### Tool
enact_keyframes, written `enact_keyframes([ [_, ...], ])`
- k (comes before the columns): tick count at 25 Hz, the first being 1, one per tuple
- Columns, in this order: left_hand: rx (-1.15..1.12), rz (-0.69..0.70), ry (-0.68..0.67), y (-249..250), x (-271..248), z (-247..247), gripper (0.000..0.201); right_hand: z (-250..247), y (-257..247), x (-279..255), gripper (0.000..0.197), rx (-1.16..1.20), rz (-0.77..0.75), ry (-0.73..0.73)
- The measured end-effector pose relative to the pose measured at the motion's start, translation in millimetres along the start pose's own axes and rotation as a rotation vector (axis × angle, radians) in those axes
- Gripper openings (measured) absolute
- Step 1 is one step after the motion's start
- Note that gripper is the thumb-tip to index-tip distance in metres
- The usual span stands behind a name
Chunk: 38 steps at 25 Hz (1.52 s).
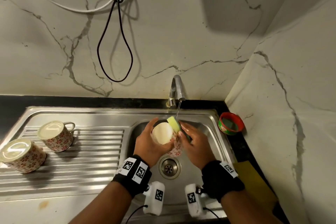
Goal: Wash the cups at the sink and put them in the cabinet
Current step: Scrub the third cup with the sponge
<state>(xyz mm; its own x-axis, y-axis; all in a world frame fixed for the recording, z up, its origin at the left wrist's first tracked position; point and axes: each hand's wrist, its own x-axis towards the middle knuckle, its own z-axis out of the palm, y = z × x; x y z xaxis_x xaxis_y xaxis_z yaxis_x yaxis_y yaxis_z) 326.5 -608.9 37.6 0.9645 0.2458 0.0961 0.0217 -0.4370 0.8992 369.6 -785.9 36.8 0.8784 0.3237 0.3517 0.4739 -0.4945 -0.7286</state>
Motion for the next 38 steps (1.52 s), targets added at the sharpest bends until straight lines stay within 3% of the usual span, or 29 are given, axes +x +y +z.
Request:
enact_keyframes([
  [2,-0.195,-0.046,0.090,-10,2,-3,0.078,11,-7,-9,0.045,-0.100,-0.124,-0.029],
  [4,-0.468,-0.191,0.110,-15,6,-16,0.061,8,4,-20,0.047,-0.211,-0.250,-0.077],
  [7,-0.760,-0.404,0.050,-17,8,-21,0.054,3,17,-3,0.045,-0.228,-0.041,0.018],
  [8,-0.812,-0.441,0.053,-15,7,-18,0.056,10,8,4,0.045,-0.250,-0.040,0.040],
  [11,-1.003,-0.533,0.117,-12,9,-17,0.039,27,-14,-4,0.045,-0.267,-0.226,0.057],
  [15,-1.120,-0.627,0.095,-14,8,-14,0.037,13,-26,1,0.040,-0.002,-0.059,0.297],
  [16,-1.118,-0.634,0.087,-11,7,-9,0.033,13,-35,10,0.040,-0.068,-0.109,0.290],
  [18,-1.092,-0.623,0.099,-6,6,-2,0.024,26,-42,12,0.040,-0.399,-0.396,0.119],
  [19,-1.085,-0.624,0.112,-4,7,-1,0.026,28,-39,6,0.040,-0.518,-0.533,0.015],
  [21,-1.147,-0.648,0.126,-4,9,-4,0.040,18,-17,-6,0.038,-0.624,-0.664,-0.148],
  [22,-1.202,-0.665,0.126,-3,11,-8,0.045,11,-6,-10,0.037,-0.635,-0.652,-0.129],
  [25,-1.327,-0.705,0.105,0,17,-9,0.048,1,-9,-6,0.043,-0.498,-0.312,0.145],
  [26,-1.356,-0.723,0.090,2,18,-6,0.054,4,-16,-4,0.042,-0.464,-0.326,0.158],
  [28,-1.426,-0.779,0.051,4,19,-1,0.064,10,-21,-6,0.040,-0.481,-0.498,0.073],
  [29,-1.459,-0.807,0.025,4,19,1,0.066,9,-20,-3,0.040,-0.443,-0.488,0.074],
  [31,-1.487,-0.844,-0.028,0,18,4,0.069,-1,-19,2,0.042,-0.170,-0.222,0.175],
  [32,-1.471,-0.853,-0.055,-2,16,7,0.070,-7,-20,4,0.041,-0.072,-0.148,0.192],
  [33,-1.446,-0.848,-0.094,-5,14,8,0.072,-12,-22,7,0.037,-0.065,-0.167,0.148],
  [36,-1.289,-0.823,-0.230,-11,11,8,0.075,-30,-32,26,0.031,-0.427,-0.502,-0.173],
  [38,-1.097,-0.802,-0.311,-10,12,4,0.075,-39,-27,37,0.024,-0.668,-0.771,-0.286],
])
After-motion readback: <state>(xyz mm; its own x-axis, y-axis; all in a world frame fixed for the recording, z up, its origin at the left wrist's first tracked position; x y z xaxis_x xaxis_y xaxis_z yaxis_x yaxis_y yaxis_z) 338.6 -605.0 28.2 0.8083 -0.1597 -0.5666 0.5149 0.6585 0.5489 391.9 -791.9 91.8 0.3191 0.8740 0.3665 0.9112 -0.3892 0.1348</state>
